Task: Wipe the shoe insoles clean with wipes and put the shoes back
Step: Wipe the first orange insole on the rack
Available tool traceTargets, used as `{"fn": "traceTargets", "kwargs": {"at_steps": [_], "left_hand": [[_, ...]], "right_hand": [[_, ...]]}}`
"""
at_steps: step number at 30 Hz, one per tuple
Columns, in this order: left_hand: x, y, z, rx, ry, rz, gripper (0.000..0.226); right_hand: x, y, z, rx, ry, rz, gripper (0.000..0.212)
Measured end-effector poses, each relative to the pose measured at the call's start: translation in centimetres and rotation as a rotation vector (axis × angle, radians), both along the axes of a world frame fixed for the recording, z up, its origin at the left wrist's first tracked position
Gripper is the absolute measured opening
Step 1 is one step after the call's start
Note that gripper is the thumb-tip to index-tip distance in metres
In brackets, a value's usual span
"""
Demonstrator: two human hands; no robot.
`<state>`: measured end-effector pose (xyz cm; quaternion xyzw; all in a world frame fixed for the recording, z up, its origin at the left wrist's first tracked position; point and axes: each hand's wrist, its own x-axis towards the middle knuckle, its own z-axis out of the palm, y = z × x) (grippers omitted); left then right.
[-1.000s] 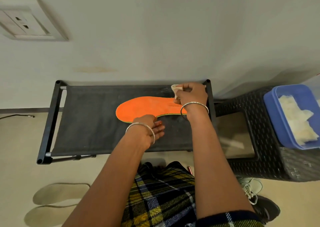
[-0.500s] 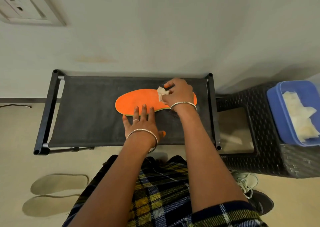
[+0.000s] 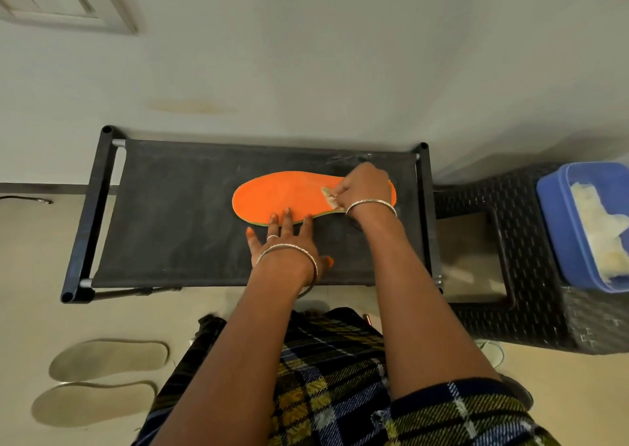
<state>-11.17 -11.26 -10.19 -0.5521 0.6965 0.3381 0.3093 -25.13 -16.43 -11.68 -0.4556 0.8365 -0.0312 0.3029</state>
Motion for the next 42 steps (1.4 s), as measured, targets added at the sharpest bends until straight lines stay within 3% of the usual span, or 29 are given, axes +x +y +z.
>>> {"fn": "traceTargets", "kwargs": {"at_steps": [3, 9, 15, 22, 28, 30, 34, 40, 42], "left_hand": [[0.4, -0.1, -0.2, 0.011, 0.024, 0.012, 0.083], [0.2, -0.3, -0.1, 0.017, 0.027, 0.02, 0.082], [0.2, -0.4, 0.1, 0.014, 0.025, 0.021, 0.081], [-0.6, -0.4, 0.2, 0.022, -0.004, 0.036, 0.081], [-0.6, -0.5, 0.3, 0.03, -0.004, 0.033, 0.082], [-0.7, -0.5, 0.2, 0.035, -0.008, 0.034, 0.082], [-0.6, -0.6, -0.1, 0.035, -0.008, 0.034, 0.083], [-0.5, -0.7, 0.3, 0.033, 0.001, 0.026, 0.081], [-0.5, -0.7, 0.3, 0.034, 0.0, 0.026, 0.081]], "right_hand": [[-1.0, 0.1, -0.1, -0.009, 0.045, -0.119, 0.035], [1.7, 0.0, -0.6, 0.083, -0.108, 0.127, 0.019], [-2.0, 0.2, 0.0, 0.045, 0.077, -0.178, 0.043], [0.8, 0.1, -0.3, 0.08, -0.107, 0.146, 0.018], [-1.5, -0.1, -0.5, 0.062, 0.073, -0.143, 0.044], [-0.7, -0.2, -0.4, 0.058, 0.077, -0.073, 0.048], [1.9, -0.5, -1.0, 0.106, -0.134, 0.081, 0.035], [-1.6, -0.5, -0.3, -0.026, 0.033, -0.222, 0.053], [-1.5, -0.2, -0.1, -0.032, 0.021, -0.205, 0.049]]}}
